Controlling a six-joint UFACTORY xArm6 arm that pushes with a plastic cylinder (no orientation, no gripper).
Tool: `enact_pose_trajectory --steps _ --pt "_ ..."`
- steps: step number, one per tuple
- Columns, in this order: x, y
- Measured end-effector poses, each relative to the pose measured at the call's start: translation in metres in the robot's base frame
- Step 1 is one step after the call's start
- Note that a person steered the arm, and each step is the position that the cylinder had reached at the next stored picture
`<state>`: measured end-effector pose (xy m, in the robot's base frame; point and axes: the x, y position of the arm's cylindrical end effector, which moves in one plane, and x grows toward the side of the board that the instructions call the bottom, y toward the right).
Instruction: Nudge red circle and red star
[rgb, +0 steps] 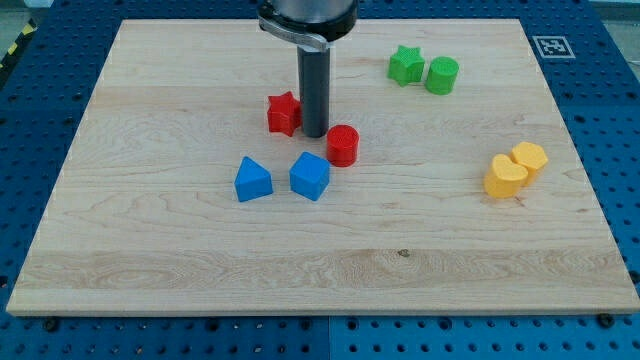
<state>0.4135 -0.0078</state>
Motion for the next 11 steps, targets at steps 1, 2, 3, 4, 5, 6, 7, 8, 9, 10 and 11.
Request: enact_pose_trajectory --steps 1,2,3,4,5,6,7,8,9,10,11 --pt "0.017 0.011" --pt "0.028 0.030" --pt "0.034 0.048" --pt "0.040 0.052" --pt "0.017 0.052" --pt "-0.022 0.052" --pt "-0.032 0.028" --pt "-0.032 -0.035" --pt "-0.035 -0.082" --pt "-0.039 -0.106" --pt "-0.034 -0.111"
